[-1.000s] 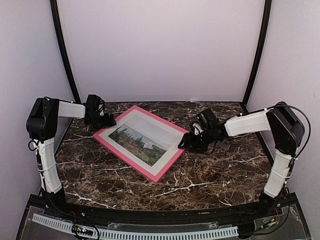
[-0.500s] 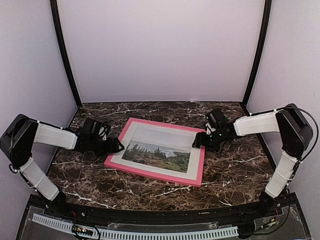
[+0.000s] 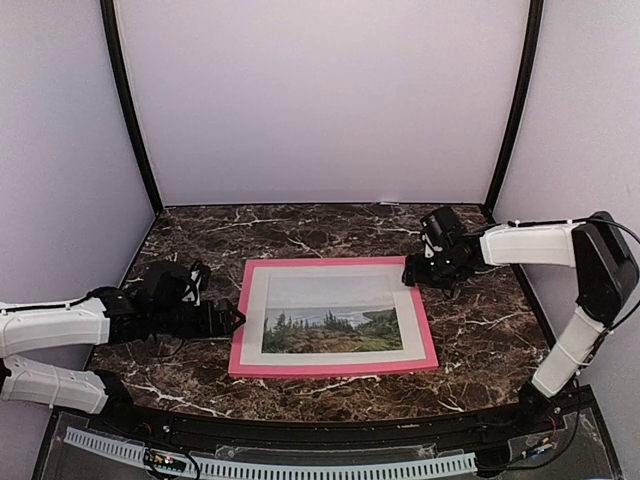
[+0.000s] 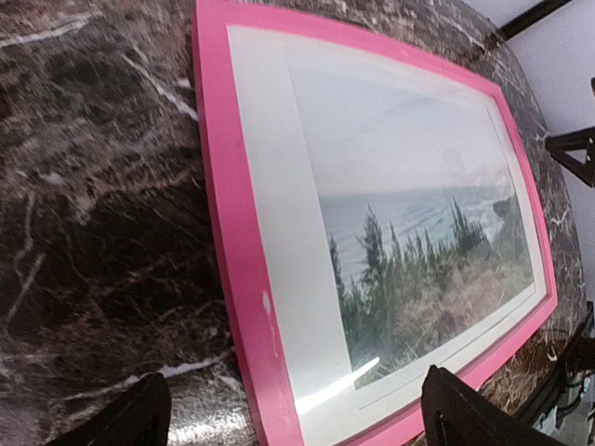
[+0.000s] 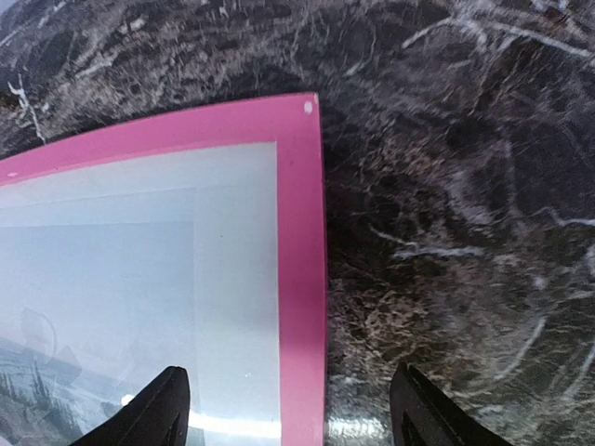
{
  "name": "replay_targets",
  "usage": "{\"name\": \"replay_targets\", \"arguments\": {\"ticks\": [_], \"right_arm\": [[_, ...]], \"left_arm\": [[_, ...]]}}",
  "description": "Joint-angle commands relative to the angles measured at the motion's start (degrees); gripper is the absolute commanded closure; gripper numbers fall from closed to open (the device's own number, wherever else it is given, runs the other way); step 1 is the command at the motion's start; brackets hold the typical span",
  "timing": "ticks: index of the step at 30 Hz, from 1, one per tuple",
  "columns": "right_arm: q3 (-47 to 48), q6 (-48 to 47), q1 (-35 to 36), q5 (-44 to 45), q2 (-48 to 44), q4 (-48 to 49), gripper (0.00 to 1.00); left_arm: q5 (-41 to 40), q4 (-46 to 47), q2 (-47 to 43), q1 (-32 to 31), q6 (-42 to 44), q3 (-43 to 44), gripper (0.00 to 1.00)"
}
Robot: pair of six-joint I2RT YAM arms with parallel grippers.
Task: Put the photo into the frame
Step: Rotate the photo frame at the center of the board, then reset both arms
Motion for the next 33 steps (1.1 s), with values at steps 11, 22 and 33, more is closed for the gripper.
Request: {"name": "replay_targets", "arguments": {"ticks": [11, 22, 33], "right_arm": [[-8.0, -9.2, 0.3, 16.5, -34.6, -2.1, 0.01], [-13.4, -10.1, 0.1, 20.5, -45.9, 0.0, 0.01], [-17.3, -10.0, 0.0, 17.9, -48.3, 6.0, 0.01]], "left_arm": [[-39.4, -12.6, -8.2, 0.3, 16.5, 14.8, 0.01], [-43.7, -6.6, -16.4, 0.4, 21.1, 11.0, 0.01], [-43.5, -3.1, -22.6, 0.4, 21.7, 6.3, 0.01]]}}
